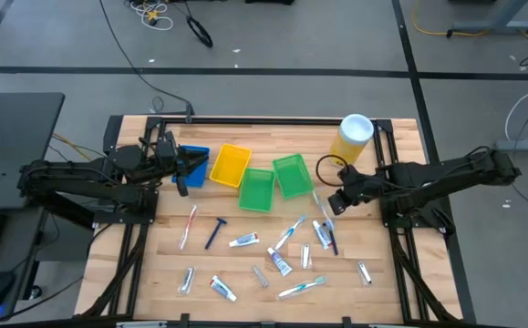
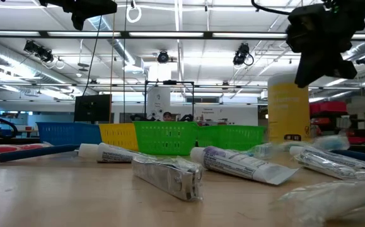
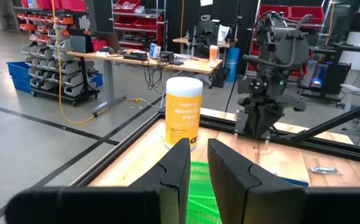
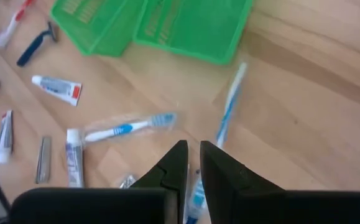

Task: Pick & Place Travel size toiletries
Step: Put the blue toothbrush into the right green bin

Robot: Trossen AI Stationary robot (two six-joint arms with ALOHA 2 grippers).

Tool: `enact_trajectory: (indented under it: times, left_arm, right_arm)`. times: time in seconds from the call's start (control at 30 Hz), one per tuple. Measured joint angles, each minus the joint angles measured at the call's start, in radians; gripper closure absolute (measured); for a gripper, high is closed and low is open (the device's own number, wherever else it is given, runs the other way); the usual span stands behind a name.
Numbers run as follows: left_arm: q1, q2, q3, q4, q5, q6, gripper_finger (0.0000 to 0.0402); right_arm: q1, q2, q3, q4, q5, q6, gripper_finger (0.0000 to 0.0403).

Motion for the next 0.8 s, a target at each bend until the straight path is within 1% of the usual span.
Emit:
enact_trajectory:
  times: [0.17,0.43,0.57,0.63,0.8]
  left_arm:
    - [0.000,0.000,0.000,0.000,0.000,0.000,0.0336]
    - [0.000,0.000,0.000,0.000,0.000,0.000,0.0336]
    - [0.000,0.000,0.000,0.000,0.000,0.000,0.0336]
    - [0.000,0.000,0.000,0.000,0.000,0.000,0.0336]
    - [0.000,-0.006,0.000,-0.001,-0.011,0.049,0.0338]
  right_arm:
    - [0.002,0.001,0.000,-0.017,-0.046,-0.003,0.0356]
    - [0.002,0.045,0.000,-0.017,-0.071,-0.054,0.0355]
    - [-0.008,0.072,0.000,-0.017,-0.071,-0.091,0.0354]
    - [-0.014,0.074,0.000,-0.016,-0.050,-0.103,0.0354]
    - [-0.023,0.039,0.015,-0.008,-0.041,-0.171,0.0354]
